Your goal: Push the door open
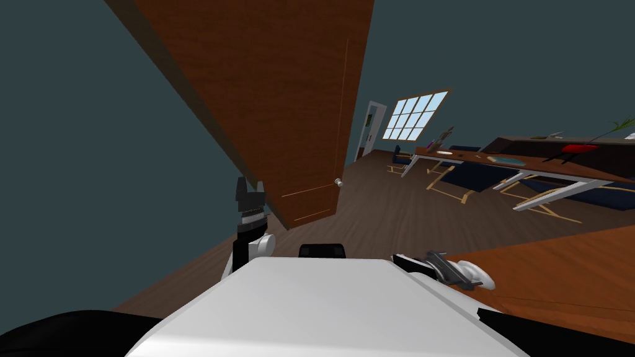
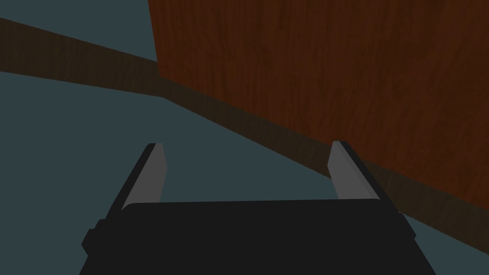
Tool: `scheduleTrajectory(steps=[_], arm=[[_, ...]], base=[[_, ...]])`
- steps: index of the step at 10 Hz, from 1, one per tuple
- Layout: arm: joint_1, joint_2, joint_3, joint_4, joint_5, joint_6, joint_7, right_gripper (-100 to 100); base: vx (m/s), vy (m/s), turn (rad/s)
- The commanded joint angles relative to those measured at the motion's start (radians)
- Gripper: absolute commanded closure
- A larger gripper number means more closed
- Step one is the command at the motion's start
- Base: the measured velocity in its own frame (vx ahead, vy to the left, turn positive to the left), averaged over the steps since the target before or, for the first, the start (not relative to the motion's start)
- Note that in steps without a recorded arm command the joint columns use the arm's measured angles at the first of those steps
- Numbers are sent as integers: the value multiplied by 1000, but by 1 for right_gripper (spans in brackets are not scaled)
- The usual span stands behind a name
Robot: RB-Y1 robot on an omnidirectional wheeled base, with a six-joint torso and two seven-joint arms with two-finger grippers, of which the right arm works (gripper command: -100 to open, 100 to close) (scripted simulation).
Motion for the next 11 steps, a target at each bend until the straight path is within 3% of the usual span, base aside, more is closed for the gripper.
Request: scheduleTrajectory(steps=[1,2,3,11], arm=[[-15,-4,11,-16,-2,-2,0,100],[-15,-4,11,-16,-2,-2,0,100],[-11,-6,-9,-19,-43,0,4,100],[-4,-10,-96,-26,-216,4,12,100]], base=[[89,-118,-17],[40,-83,-13],[48,-106,-29],[42,-61,-5]])
